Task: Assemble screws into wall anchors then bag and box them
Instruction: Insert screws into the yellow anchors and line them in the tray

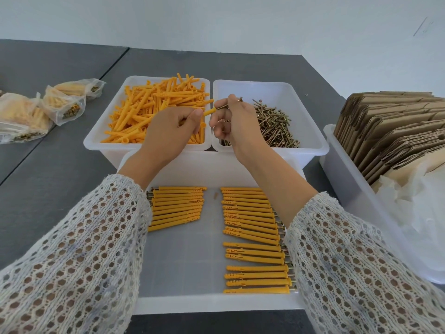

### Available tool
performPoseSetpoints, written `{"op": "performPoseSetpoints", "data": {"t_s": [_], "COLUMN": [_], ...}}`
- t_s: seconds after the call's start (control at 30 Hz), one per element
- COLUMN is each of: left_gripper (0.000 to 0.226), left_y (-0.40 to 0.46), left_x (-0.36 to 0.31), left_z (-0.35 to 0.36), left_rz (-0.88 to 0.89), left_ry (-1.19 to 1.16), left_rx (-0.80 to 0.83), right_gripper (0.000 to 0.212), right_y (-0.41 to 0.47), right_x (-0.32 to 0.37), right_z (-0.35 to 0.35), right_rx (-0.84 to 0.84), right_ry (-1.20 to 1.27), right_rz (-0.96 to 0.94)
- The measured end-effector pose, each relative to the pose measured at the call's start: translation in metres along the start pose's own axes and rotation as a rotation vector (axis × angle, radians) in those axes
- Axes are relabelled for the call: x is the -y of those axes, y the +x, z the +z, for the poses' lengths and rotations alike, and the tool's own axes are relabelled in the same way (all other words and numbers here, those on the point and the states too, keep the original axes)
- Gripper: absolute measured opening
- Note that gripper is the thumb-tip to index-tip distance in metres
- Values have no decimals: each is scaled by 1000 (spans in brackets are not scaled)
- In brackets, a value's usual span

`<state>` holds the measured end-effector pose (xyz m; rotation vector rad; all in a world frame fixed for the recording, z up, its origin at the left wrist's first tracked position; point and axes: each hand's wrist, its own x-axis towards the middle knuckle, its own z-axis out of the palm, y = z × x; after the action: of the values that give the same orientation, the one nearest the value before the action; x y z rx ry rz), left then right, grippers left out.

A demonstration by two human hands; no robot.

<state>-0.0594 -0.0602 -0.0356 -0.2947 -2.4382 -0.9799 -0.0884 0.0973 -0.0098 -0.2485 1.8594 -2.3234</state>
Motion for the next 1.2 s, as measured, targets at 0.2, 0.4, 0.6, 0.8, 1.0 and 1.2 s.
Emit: {"op": "performPoseSetpoints", "data": {"t_s": [0.2,0.4,0.6,0.8,1.0,1.2], "left_gripper": [49,54,55,59,68,60], "left_y": [1,5,7,9,11,19], "left_x": [-1,-6,-11,-12,-9,-5], "left_z": [0,-2,-3,-7,-6,-11], "left_rz": [-24,-32,-145,-274,-347,-526], "left_ry": [-44,-214,-422,-534,-430,-603], "left_rx": [21,30,58,55,96,-4], "right_gripper": [33,32,8,18,20,23], "right_y": [-2,-10,-14,-15,-21,-34], "right_x": [1,0,2,3,6,16], "right_z": [2,13,13,18,24,29], "right_rx": [58,155,152,176,149,552], "right_ry": [-131,-344,-263,-208,-212,-504], "right_rz": [-26,-141,-231,-228,-262,-2]}}
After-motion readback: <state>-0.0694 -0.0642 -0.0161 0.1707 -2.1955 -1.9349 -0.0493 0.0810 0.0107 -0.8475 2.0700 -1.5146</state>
